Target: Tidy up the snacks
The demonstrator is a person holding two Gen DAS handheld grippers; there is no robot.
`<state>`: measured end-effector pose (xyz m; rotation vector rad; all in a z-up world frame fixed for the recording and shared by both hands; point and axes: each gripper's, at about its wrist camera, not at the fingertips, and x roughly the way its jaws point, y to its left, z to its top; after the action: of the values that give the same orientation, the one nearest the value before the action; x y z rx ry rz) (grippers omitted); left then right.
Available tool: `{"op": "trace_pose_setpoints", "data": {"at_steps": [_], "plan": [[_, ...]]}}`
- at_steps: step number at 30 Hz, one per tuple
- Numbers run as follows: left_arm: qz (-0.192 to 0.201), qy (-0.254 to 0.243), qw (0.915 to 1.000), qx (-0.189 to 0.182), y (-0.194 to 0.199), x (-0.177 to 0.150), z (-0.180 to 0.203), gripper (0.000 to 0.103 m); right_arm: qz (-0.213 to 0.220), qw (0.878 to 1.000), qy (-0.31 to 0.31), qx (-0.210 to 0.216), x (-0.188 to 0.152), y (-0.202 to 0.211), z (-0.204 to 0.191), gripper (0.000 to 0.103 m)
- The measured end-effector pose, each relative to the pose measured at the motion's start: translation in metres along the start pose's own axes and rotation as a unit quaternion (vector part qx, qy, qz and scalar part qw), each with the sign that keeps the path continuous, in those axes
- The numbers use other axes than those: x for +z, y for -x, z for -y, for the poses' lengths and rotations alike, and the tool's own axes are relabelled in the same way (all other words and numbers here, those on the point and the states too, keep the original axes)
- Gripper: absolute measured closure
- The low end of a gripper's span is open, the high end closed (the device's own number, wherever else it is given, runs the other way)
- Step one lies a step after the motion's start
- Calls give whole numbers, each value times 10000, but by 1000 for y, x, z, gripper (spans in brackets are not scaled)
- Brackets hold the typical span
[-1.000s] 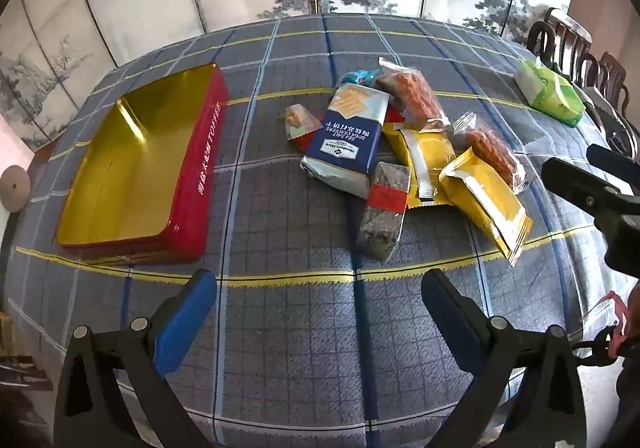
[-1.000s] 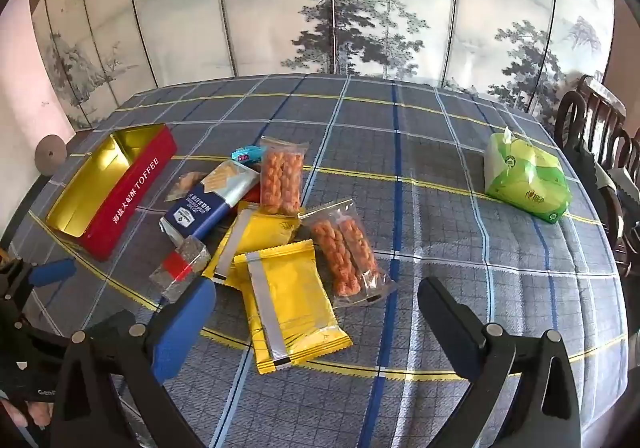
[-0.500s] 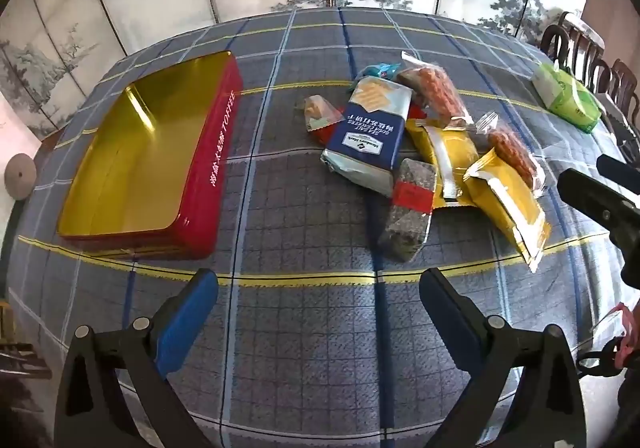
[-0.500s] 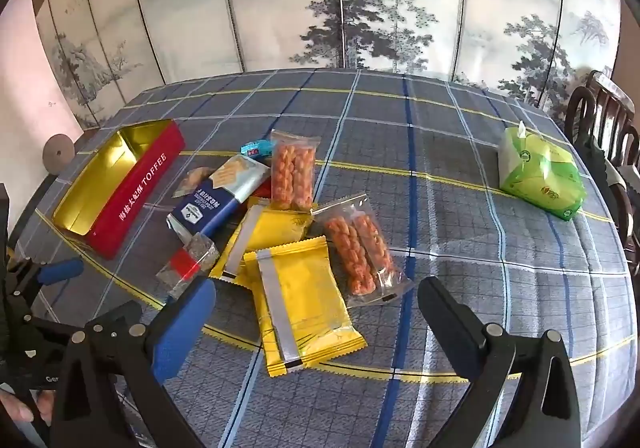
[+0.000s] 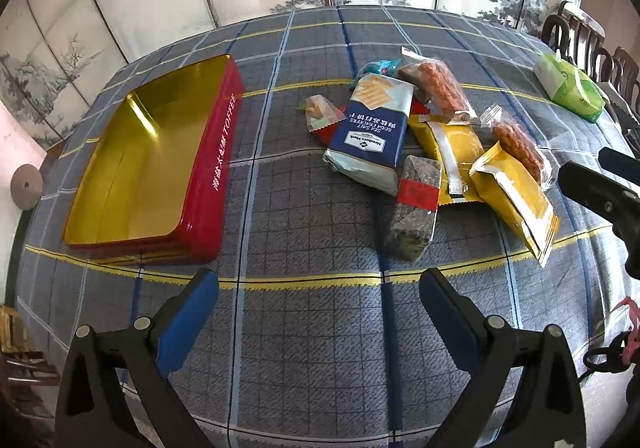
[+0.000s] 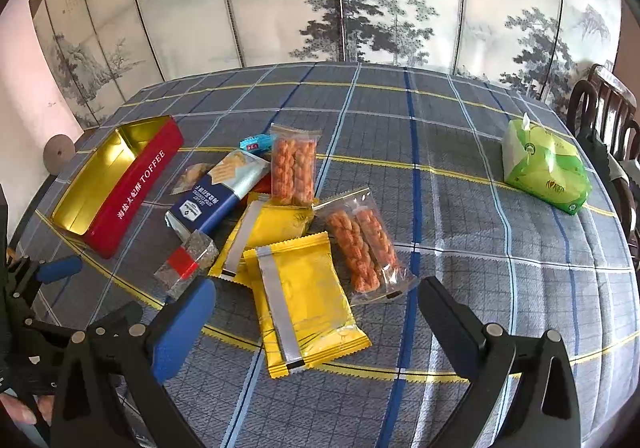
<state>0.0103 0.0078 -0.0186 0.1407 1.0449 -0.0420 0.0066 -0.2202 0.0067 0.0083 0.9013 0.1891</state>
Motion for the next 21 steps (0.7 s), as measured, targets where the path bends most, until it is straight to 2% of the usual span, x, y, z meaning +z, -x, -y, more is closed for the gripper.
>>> {"op": "trace_pose_setpoints", "data": {"at_steps": [21], "plan": [[3,27,10000,-5,2,0,-1,3,-33,10000,65,-24,1,0,-4,0]]}}
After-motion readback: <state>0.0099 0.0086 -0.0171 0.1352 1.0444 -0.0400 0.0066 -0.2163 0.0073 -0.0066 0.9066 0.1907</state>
